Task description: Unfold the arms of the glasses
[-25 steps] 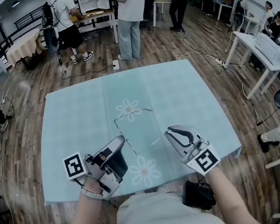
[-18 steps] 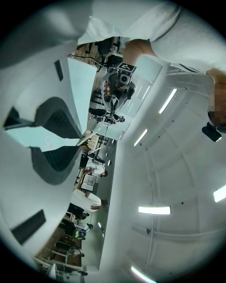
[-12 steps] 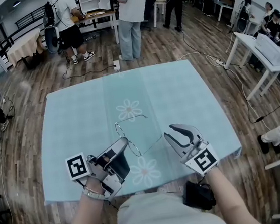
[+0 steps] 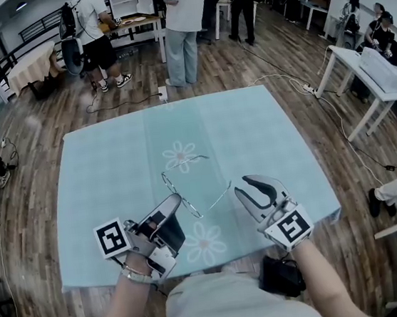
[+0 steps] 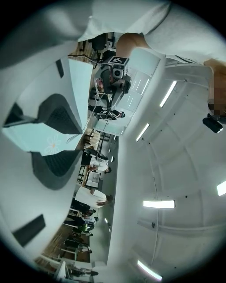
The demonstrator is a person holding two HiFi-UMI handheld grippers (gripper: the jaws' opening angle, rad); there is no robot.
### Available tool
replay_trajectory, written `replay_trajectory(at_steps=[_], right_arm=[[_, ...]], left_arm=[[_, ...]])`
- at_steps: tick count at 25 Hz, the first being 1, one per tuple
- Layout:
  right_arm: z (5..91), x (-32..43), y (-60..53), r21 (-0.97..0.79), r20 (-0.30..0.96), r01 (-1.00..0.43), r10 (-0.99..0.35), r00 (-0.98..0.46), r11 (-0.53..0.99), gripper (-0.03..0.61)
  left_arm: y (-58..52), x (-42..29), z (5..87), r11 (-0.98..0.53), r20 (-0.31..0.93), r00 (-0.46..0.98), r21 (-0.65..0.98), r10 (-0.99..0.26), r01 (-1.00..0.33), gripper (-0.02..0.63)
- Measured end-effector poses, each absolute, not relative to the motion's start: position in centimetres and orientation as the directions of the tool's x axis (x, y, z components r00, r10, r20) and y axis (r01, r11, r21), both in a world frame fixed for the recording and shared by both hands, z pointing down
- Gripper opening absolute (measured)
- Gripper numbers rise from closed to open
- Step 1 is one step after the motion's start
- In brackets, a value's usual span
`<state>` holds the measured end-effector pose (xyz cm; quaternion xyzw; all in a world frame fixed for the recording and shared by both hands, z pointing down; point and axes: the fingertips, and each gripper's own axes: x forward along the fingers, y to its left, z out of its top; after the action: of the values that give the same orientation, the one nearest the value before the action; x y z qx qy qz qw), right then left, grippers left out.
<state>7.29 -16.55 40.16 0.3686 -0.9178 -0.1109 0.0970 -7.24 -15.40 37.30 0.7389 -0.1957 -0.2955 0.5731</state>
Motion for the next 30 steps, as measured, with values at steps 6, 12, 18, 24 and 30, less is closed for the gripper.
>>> replay_trajectory(at_steps=[6,12,18,24,30], right_arm=[[39.5,7.6,-16.9,0.197,0.135,-0.709,-0.735,-0.665,0.677,0.106],[39.0,7.2,-16.8,0.149,0.167,-0.731,-0.745,-0.646,0.666,0.106],[38.6,6.7,-16.7,0.075,0.158,-0.752,-0.752,-0.64,0.655,0.091],[37.3,5.8,-16.5,0.023,0.137,-0.757,-0.752,-0.645,0.653,0.075],[36.3,4.6,-16.6,-0.023,0.112,-0.772,-0.765,-0.634,0.636,0.066]], left_arm=[[-16.1,-7.5,37.3,-0.301,-0.218,0.714,0.953,-0.665,0.01,0.009],[-17.3,-8.3,38.0,-0.33,-0.234,0.647,0.943,-0.726,-0.029,0.009],[-17.8,-9.1,38.1,-0.383,-0.266,0.574,0.919,-0.775,-0.092,0.009],[-18.4,-9.4,37.6,-0.408,-0.276,0.487,0.893,-0.828,-0.188,0.009],[-18.9,-8.8,37.2,-0.415,-0.311,0.422,0.892,-0.852,-0.18,0.009]])
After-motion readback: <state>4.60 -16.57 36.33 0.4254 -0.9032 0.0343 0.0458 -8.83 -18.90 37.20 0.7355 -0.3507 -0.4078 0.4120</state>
